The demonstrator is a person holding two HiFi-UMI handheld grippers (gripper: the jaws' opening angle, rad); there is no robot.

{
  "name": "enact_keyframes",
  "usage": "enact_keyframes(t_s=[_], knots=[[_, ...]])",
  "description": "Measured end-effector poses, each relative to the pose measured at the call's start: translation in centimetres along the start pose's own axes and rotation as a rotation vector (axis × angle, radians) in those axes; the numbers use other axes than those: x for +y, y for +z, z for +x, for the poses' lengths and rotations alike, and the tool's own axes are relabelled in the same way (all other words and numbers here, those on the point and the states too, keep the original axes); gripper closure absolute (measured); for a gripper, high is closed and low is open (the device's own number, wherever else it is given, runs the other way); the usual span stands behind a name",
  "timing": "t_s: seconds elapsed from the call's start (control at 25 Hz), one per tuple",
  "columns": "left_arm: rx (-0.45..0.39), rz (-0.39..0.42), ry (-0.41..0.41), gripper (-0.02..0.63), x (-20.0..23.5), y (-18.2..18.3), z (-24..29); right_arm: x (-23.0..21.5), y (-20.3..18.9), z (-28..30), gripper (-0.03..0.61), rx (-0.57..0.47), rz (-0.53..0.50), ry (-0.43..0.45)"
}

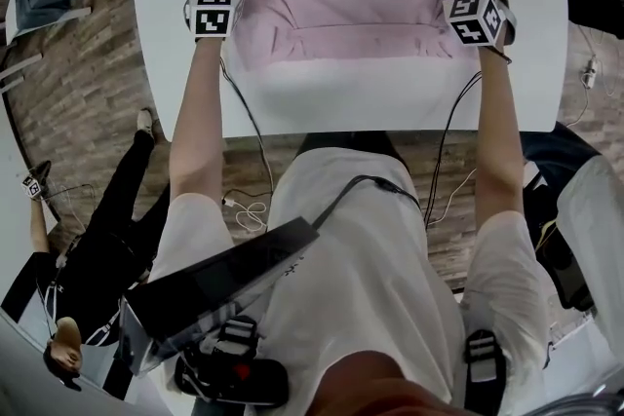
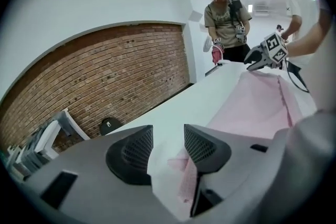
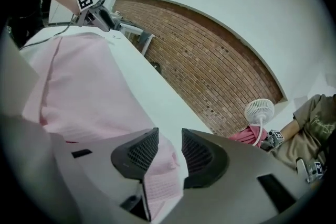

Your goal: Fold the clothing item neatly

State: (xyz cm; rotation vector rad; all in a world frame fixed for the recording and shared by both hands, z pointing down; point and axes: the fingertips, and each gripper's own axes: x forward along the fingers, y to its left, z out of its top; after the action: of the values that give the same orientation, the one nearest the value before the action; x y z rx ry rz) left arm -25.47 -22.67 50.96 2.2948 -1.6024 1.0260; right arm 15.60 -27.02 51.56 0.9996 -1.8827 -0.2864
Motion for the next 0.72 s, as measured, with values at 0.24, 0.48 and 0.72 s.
enact_keyframes(t_s=[0.24, 0.48, 0.72], knots=[[-0.028, 0.005, -0.039, 0.477, -3.2, -0.5, -2.9, 2.5, -1.8, -2.7, 0.508, -0.011, 0.018, 0.044], [-0.025, -0.029, -0.071, 0.612, -7.0, -1.7, -5.1, 4.6, -2.1, -4.6, 0.574, -0.026, 0.045, 0.082], [0.001, -0.058, -0.104, 0.612, -11.9, -3.8, -5.7, 6.6, -3.2, -5.3, 0.574, -0.020, 0.097, 0.116]])
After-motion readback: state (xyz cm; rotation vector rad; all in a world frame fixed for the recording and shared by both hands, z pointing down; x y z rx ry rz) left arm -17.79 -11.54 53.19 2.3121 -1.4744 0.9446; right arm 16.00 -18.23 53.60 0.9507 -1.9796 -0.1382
